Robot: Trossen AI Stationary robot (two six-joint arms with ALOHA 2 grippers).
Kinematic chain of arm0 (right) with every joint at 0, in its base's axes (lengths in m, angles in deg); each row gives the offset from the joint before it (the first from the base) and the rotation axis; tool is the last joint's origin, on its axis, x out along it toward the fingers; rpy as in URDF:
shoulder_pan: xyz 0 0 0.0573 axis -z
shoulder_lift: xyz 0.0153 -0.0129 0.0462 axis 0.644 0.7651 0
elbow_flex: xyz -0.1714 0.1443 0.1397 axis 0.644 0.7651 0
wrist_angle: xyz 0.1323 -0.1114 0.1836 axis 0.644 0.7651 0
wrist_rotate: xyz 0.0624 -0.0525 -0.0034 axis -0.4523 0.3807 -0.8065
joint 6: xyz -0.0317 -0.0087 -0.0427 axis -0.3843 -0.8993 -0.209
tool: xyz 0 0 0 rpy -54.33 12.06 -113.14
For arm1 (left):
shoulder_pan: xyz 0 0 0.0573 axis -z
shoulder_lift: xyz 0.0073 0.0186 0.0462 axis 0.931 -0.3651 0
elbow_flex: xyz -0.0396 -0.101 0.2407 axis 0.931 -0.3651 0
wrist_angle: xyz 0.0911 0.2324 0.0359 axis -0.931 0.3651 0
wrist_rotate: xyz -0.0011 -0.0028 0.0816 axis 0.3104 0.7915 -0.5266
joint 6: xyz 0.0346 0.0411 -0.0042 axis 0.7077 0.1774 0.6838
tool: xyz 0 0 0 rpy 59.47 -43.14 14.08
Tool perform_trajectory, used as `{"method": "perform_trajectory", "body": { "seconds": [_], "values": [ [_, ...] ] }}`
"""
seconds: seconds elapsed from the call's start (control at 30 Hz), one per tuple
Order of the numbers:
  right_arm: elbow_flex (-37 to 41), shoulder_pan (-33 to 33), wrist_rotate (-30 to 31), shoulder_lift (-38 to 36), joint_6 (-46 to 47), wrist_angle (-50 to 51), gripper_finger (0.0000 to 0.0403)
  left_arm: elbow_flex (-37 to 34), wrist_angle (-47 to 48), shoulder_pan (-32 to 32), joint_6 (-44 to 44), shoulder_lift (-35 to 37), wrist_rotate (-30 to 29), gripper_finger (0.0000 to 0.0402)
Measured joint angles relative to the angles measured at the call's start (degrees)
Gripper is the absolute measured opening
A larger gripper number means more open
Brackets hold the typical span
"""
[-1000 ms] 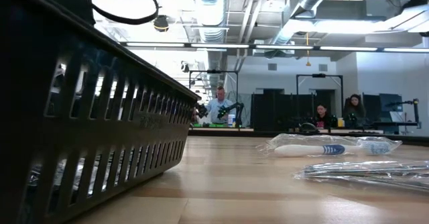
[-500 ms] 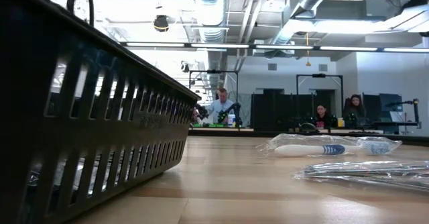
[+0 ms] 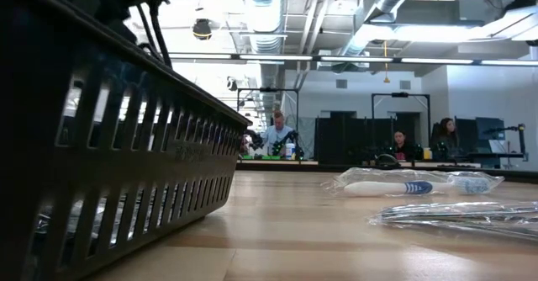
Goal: Pick & Place Travel size toiletries
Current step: Adjust the black bins
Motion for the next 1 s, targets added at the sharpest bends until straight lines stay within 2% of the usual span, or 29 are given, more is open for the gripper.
{"method": "perform_trajectory", "body": {
  "seconds": [0.17, 0.43, 0.63, 1.0],
  "values": [
    [0.0, 0.4, 0.0, 0.0, -0.1, 0.3, 0.0294, 0.0, -0.2, 0.4, 0.1, -2.1, -4.3, 0.0000],
    [0.0, 0.7, 0.0, 0.0, 0.5, 0.6, 0.0294, 0.2, -0.1, 1.0, -0.6, -5.9, -4.1, 0.0000],
    [0.0, 0.7, 0.0, 0.0, 0.5, 0.6, 0.0294, 1.3, 3.2, 2.0, -3.1, -5.4, -4.1, 0.0000],
    [0.0, 0.7, 0.0, 0.0, 0.5, 1.3, 0.0294, 4.0, 3.6, 5.7, -4.3, -5.1, -6.3, 0.0000]
  ]
}}
